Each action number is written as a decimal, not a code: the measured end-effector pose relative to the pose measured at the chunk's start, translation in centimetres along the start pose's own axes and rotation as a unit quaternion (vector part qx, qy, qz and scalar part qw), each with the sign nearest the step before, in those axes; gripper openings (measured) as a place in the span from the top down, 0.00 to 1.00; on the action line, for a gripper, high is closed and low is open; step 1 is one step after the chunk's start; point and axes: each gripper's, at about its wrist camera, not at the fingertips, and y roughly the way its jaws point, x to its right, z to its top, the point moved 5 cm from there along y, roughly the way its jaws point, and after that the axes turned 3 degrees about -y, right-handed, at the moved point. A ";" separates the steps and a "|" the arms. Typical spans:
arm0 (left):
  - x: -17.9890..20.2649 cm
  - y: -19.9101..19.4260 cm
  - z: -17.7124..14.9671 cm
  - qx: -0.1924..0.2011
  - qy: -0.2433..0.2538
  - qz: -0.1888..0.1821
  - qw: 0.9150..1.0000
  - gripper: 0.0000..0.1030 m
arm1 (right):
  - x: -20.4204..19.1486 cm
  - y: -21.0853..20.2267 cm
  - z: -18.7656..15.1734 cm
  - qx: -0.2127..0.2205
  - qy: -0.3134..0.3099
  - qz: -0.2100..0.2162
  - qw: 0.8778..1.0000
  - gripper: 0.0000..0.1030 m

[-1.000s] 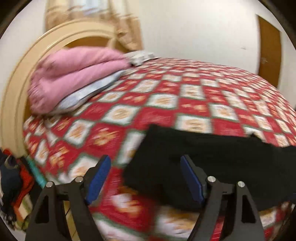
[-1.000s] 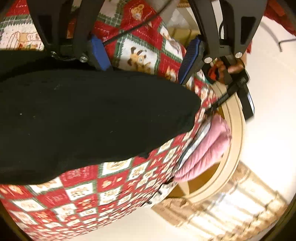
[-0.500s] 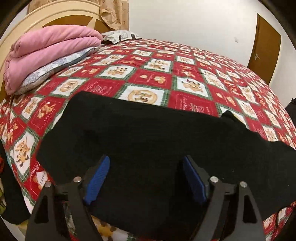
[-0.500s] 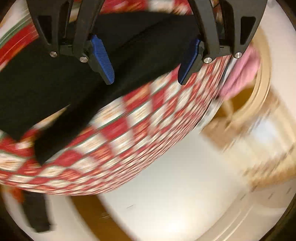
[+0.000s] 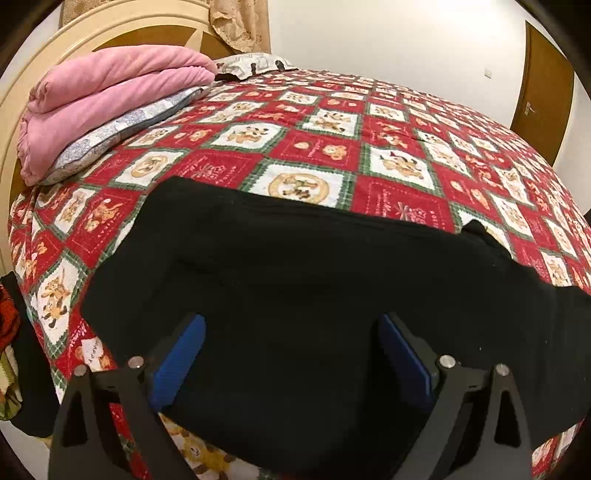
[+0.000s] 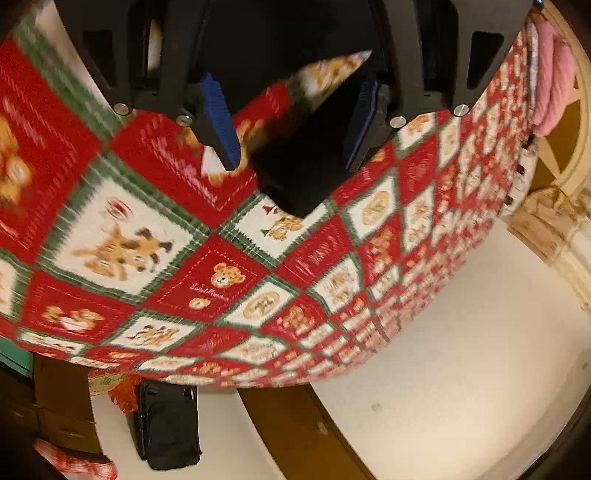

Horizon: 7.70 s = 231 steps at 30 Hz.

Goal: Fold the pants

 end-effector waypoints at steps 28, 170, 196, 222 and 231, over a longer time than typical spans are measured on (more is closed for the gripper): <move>0.0 0.8 0.9 -0.016 0.024 -0.020 0.999 0.00 | 2.8 -9.0 -1.0 -0.064 0.054 0.056 0.995 0.87; -8.5 1.8 2.0 0.074 -0.040 0.114 0.990 0.11 | -50.3 14.1 -29.1 -0.446 -0.162 0.466 0.747 0.66; 2.9 -4.3 1.8 0.093 0.047 -0.050 0.993 0.02 | -4.8 -9.2 -9.4 0.050 0.025 0.087 0.995 0.65; 14.0 -4.0 -5.4 0.013 0.159 -0.119 0.980 0.00 | -1.7 -9.4 -11.8 0.024 0.092 0.119 0.988 0.54; 14.0 -3.7 -5.3 0.010 0.153 -0.121 0.981 0.00 | -5.5 -6.4 -12.4 0.026 0.047 0.118 0.992 0.53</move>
